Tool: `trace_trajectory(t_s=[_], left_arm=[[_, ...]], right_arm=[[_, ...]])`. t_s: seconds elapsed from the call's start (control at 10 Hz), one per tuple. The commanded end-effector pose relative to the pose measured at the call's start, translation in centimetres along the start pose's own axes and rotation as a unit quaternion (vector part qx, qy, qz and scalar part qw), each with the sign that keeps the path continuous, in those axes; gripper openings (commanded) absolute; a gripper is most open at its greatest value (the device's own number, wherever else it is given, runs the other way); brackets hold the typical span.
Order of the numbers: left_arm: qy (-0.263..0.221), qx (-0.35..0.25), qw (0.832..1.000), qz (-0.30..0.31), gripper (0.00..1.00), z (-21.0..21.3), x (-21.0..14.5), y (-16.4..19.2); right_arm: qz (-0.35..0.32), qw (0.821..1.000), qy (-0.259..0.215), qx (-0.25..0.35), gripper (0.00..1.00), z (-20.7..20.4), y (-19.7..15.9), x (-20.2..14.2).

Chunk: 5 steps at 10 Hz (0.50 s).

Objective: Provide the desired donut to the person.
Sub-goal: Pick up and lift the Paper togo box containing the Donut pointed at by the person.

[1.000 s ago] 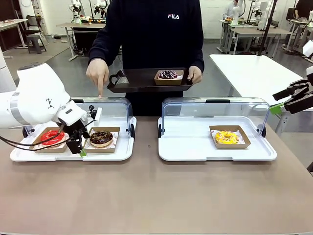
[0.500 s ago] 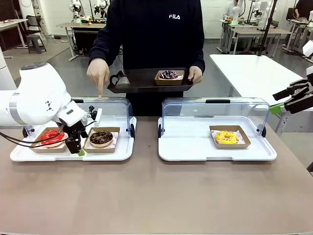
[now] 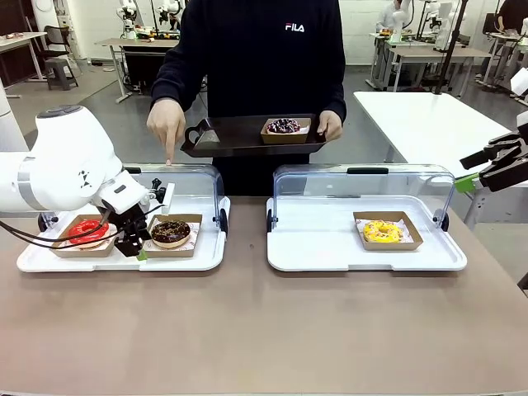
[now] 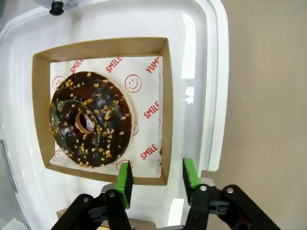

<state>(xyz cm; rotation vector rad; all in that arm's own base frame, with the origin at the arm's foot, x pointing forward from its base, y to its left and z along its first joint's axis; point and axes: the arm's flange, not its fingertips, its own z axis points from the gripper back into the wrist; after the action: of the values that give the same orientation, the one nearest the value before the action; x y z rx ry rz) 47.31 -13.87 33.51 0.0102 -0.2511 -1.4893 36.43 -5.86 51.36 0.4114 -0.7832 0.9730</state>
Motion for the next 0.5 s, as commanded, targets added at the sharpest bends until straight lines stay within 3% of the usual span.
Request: trace_trajectory(t_s=[0.0, 0.1, 0.2, 0.4], left_arm=[[0.009, -0.005, 1.000, -0.012, 0.00, -0.84, -0.16, -0.14], [0.009, -0.005, 1.000, -0.013, 0.05, -0.97, -0.10, -0.13], [0.008, -0.006, 1.000, -0.014, 0.00, -1.07, -0.07, -0.11], [0.001, 0.001, 1.000, -0.017, 0.00, -0.98, 0.00, -0.11]], right_arm=[[0.006, 1.000, -0.002, 0.004, 1.00, 0.00, -0.02, -0.24], [0.006, 1.000, -0.002, 0.004, 1.00, 0.00, -0.02, -0.24], [0.006, 1.000, -0.002, 0.004, 1.00, 0.00, -0.02, -0.24], [0.006, 1.000, -0.002, 0.004, 1.00, 0.00, -0.02, -0.24]])
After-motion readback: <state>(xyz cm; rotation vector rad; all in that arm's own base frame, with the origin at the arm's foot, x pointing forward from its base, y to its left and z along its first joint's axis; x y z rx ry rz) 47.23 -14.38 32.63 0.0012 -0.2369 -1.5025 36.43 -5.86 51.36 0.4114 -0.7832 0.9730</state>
